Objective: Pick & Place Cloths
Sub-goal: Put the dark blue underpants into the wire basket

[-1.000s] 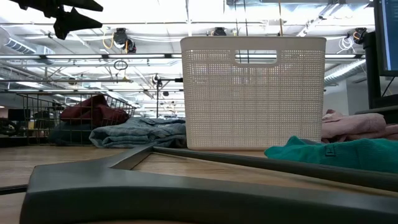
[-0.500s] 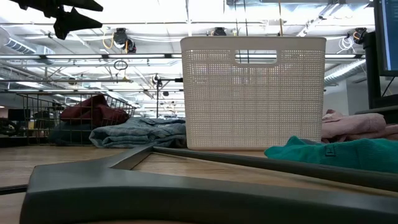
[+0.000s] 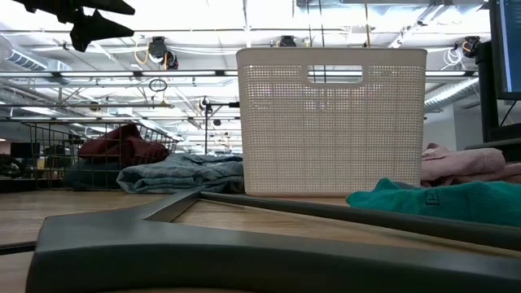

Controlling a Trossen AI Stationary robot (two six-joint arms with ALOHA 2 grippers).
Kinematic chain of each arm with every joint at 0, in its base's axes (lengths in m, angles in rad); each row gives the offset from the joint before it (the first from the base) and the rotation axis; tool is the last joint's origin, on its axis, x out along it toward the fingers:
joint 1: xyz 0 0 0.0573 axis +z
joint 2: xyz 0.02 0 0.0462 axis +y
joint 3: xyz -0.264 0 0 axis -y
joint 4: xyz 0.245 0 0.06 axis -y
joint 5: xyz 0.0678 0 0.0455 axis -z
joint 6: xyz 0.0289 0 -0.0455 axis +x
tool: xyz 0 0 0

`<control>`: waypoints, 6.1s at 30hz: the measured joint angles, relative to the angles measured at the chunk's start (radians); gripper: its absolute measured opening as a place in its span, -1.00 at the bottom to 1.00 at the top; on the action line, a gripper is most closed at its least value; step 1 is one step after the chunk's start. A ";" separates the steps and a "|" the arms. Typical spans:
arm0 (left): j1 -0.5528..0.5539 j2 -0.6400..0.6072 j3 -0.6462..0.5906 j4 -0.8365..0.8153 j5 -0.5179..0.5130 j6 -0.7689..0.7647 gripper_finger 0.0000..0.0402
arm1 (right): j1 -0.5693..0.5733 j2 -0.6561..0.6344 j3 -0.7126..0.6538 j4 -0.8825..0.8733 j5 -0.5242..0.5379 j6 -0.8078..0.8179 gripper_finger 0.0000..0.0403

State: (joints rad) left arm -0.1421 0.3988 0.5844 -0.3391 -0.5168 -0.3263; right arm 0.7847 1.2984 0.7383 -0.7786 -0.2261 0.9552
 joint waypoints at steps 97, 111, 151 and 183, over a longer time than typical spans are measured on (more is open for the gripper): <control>-0.001 0.456 0.001 0.842 0.343 -0.120 0.19 | -0.132 -0.002 0.757 -0.158 0.394 -0.470 -1.00; -0.059 0.518 0.011 1.055 0.415 0.005 0.19 | -0.250 -0.002 0.889 0.290 0.461 -0.759 -1.00; -0.163 0.866 0.731 0.501 0.490 0.504 0.19 | -0.606 0.176 0.892 1.023 0.009 -0.556 -1.00; -0.126 0.917 0.767 0.483 0.596 0.445 0.19 | -0.630 0.223 0.891 1.007 -0.066 -0.492 -1.00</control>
State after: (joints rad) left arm -0.2676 1.3159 1.3518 0.1436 0.0788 0.1188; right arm 0.1543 1.5209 1.6296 0.2283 -0.2917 0.4634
